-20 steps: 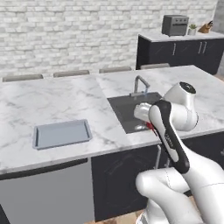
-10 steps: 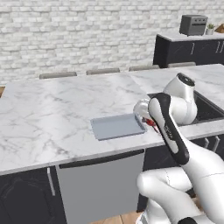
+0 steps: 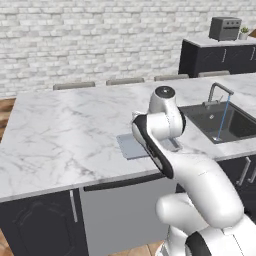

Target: Take the fish out of the fridge, briefly rinse it in the sink, and place it on the tray next to the sink.

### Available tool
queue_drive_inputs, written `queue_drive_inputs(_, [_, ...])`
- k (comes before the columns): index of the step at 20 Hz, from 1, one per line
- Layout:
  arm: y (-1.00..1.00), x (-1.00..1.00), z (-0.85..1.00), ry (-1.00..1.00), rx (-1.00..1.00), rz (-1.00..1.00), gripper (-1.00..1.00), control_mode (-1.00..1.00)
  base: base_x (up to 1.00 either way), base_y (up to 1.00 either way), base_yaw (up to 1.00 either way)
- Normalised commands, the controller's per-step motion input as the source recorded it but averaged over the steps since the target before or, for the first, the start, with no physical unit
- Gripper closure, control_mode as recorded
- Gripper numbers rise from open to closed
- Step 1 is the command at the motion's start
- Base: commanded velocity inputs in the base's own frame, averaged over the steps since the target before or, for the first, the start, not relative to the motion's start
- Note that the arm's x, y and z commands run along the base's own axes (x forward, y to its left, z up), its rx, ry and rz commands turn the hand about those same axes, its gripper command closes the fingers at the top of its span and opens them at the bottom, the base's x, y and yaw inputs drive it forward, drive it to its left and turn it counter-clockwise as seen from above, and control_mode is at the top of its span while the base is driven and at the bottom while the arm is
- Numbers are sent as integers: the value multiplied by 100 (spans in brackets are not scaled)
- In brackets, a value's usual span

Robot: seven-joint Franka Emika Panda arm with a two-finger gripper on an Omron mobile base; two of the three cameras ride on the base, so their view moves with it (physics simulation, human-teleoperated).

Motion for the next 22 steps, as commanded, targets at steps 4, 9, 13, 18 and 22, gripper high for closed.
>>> queue_drive_inputs(4, [-21,89,-2,10,0,-10,100,-100,0,0,0])
queue_drive_inputs(9, [-30,25,-2,5,5,0,100,-100,0,0,0])
queue_drive_inputs(13, [-60,79,-13,15,11,0,100,-100,0,0,0])
queue_drive_inputs(18, [-37,27,-32,9,4,0,100,-100,0,0,0])
queue_drive_inputs(22, [0,-12,-69,1,0,0,100,-100,0,0,0])
